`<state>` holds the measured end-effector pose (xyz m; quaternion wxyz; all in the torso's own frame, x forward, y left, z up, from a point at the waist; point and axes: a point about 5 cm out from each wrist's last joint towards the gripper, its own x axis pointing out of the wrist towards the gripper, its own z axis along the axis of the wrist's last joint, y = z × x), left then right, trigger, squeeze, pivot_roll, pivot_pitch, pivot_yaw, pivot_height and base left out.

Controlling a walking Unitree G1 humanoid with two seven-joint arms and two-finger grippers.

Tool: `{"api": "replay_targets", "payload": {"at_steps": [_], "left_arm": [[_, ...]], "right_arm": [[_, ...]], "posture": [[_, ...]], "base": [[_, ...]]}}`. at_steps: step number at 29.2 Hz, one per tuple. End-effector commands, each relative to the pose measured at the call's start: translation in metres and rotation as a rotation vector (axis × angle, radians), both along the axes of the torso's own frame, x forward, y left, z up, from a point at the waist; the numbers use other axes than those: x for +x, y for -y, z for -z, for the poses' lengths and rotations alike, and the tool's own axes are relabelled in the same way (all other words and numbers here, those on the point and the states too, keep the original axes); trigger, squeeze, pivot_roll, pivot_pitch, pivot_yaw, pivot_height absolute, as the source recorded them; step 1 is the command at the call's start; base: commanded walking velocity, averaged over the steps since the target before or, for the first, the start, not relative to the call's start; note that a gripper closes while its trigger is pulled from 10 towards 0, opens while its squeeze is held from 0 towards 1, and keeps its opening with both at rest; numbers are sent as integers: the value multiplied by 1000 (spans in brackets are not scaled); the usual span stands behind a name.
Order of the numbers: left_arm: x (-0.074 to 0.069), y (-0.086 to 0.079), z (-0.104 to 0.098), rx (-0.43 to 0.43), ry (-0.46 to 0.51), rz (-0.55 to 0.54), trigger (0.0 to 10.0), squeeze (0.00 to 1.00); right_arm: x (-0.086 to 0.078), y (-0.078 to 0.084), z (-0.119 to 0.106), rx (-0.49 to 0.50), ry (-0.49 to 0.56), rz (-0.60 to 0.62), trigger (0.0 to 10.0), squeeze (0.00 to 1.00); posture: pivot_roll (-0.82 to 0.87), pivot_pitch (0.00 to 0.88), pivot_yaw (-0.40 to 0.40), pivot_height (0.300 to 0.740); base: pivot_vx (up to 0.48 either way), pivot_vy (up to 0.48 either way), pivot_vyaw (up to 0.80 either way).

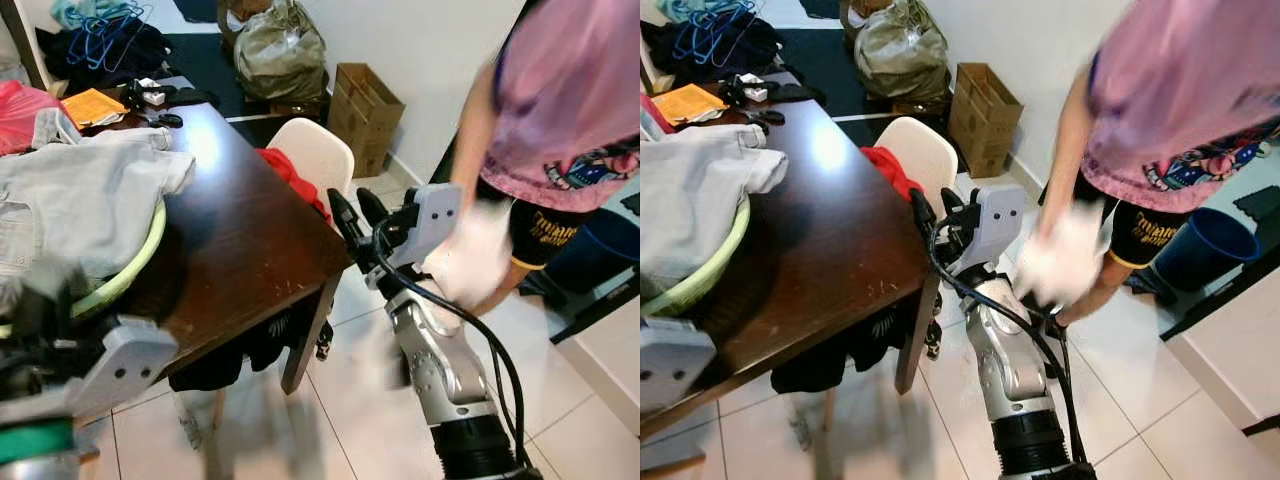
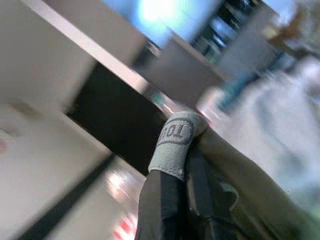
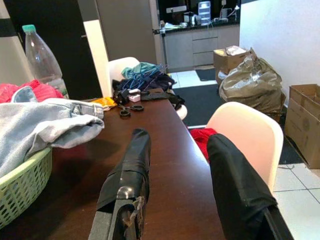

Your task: Hang hanger

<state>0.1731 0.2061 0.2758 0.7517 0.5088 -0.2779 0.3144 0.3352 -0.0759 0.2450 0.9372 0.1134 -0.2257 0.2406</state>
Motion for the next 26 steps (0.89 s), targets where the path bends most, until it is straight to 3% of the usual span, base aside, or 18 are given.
{"api": "replay_targets", "payload": {"at_steps": [1, 8, 9, 10, 11, 12, 13, 14, 15, 17, 18, 19, 20, 21, 23, 24, 26], "left_arm": [[10, -1, -7, 53, 46, -30, 10000, 0], [28, 3, -13, 82, 76, -13, 10000, 0], [56, 17, -23, -35, 85, 128, 10000, 0], [79, 40, -44, -64, 134, 278, 10000, 0], [79, 40, -44, -64, 134, 278, 10000, 0], [91, 58, -61, -70, 171, 383, 10000, 0], [91, 58, -61, -70, 171, 383, 10000, 0], [95, 74, -83, -61, 232, 477, 10000, 0], [95, 74, -83, -61, 232, 477, 10000, 0], [91, 94, -122, 7, 351, 611, 10000, 0], [91, 94, -122, 7, 351, 611, 10000, 0], [90, 102, -140, -8, 371, 712, 10000, 0], [90, 102, -140, -8, 371, 712, 10000, 0], [92, 106, -154, -64, 360, 833, 10000, 0], [92, 106, -154, -64, 360, 833, 10000, 0], [92, 110, -164, -105, 345, 931, 10000, 0], [92, 110, -164, -105, 345, 931, 10000, 0]], "right_arm": [[1, 1, 2, 10, 0, -4, 10000, 0], [2, 0, 1, 15, 3, -8, 10000, 0], [3, 1, -2, 18, 15, -1, 10000, 0], [3, 3, -5, 21, 32, 12, 10000, 0], [3, 3, -5, 21, 32, 12, 10000, 0], [3, 5, -7, 22, 43, 22, 10000, 0], [3, 5, -7, 22, 43, 22, 10000, 0], [3, 9, -10, 26, 54, 40, 10000, 0], [3, 9, -10, 26, 54, 40, 10000, 0], [3, 17, -12, 31, 67, 80, 10000, 0], [3, 17, -12, 31, 67, 80, 10000, 0], [2, 22, -12, 29, 72, 101, 10000, 0], [2, 22, -12, 29, 72, 101, 10000, 0], [2, 26, -12, 26, 76, 119, 10000, 0], [2, 26, -12, 26, 76, 119, 10000, 0], [1, 29, -11, 24, 78, 136, 10000, 0], [1, 29, -11, 24, 78, 136, 10000, 0]], "posture": [[192, 163, -85, 740], [193, 158, -92, 740], [160, 134, -93, 740], [143, 125, -87, 740], [143, 125, -87, 740], [128, 116, -82, 740], [128, 116, -82, 740], [122, 114, -81, 740], [122, 114, -81, 740], [95, 101, -67, 740], [95, 101, -67, 740], [76, 92, -55, 740], [76, 92, -55, 740], [65, 86, -43, 740], [65, 86, -43, 740], [49, 81, -33, 740], [49, 81, -33, 740]], "base": [[0, 0, 0], [0, 0, 0], [0, 0, 0], [0, 0, 0], [0, 0, 0], [0, 0, 0], [0, 0, 0], [0, 0, 0], [0, 0, 0], [0, 0, 0], [0, 0, 0], [0, 0, 0], [0, 0, 0], [0, 0, 0], [0, 0, 0], [0, 0, 0], [0, 0, 0]]}}
